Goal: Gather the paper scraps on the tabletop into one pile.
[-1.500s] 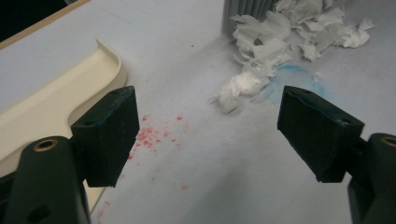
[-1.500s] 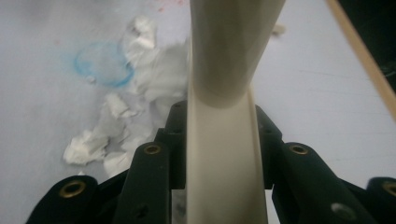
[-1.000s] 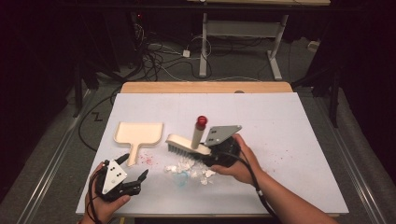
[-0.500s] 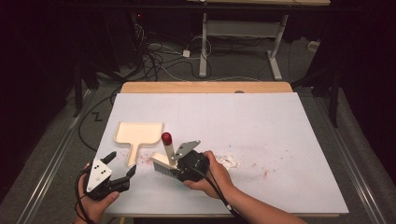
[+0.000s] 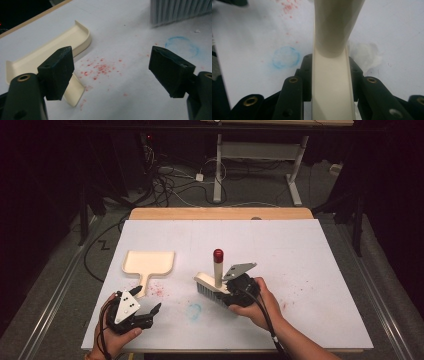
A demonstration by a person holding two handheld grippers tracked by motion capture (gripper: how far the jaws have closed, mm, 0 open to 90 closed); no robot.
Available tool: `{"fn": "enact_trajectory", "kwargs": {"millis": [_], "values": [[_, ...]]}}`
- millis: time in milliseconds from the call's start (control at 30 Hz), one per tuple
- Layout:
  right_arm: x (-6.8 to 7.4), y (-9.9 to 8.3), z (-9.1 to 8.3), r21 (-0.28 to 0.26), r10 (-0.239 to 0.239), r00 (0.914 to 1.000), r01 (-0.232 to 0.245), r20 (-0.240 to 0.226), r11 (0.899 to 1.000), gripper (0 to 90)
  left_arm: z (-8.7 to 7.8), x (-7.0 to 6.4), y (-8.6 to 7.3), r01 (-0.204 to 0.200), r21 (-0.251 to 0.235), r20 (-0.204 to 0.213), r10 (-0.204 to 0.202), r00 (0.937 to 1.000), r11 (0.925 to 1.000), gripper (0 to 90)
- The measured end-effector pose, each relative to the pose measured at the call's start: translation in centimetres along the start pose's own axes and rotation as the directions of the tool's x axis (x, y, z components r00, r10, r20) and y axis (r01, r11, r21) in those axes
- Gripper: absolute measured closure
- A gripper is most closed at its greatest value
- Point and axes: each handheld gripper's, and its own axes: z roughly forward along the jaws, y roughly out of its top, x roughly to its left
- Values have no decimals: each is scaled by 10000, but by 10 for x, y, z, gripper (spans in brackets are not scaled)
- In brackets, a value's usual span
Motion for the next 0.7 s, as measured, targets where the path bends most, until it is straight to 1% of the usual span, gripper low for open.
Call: {"fn": "enact_trajectory", "kwargs": {"millis": [33,100,133,167,200,267,300,333,433,500,533,600,633,667,700], "values": [[-1,-1,-4,-171,82,9999,-83,-78,9998,677,2,-1,1,-40,54,53,40,10000,10000,194],[-1,-1,-13,-488,46,10000,-47,-22,9988,678,5,-4,2,-120,102,162,119,9998,9999,194],[-2,-1,-18,-628,90,10000,-91,-29,9980,677,6,-6,3,-243,175,178,239,9996,9996,195],[-2,-1,-18,-628,90,10000,-91,-29,9980,677,6,-6,3,-243,175,178,239,9996,9996,194],[-3,-1,-27,-880,98,9999,-105,-90,9961,677,8,-8,5,-544,174,168,541,9984,9984,194],[-6,-2,-38,-1120,58,9999,-48,94,9937,677,9,-11,5,-686,231,223,681,9974,9974,194],[-8,-2,-44,-1222,26,9998,-2,196,9925,677,9,-11,5,-686,231,223,681,9974,9974,194],[-10,-3,-49,-1293,8,9996,30,294,9916,677,11,-12,5,-805,308,226,798,9966,9963,194],[-19,-8,-63,-1350,111,9989,-49,454,9908,677,12,-12,3,-825,440,219,816,9964,9956,194],[-25,-13,-71,-1384,263,9960,-143,851,9903,677,12,-12,3,-839,462,182,831,9964,9954,194],[-29,-17,-75,-1382,243,9939,-93,1076,9904,677,12,-12,3,-817,435,191,809,9965,9957,194],[-39,-26,-81,-1415,546,9887,-346,1396,9893,677,12,-12,3,-829,424,184,822,9964,9957,194],[-44,-31,-82,-1384,724,9863,-518,1482,9890,677,12,-13,4,-855,417,164,849,9963,9955,194],[-49,-36,-82,-1345,945,9827,-732,1594,9882,677,12,-14,4,-869,422,173,863,9961,9953,194],[-54,-42,-80,-1300,1125,9765,-894,1836,9875,677,12,-14,4,-869,422,173,863,9961,9953,194]]}}
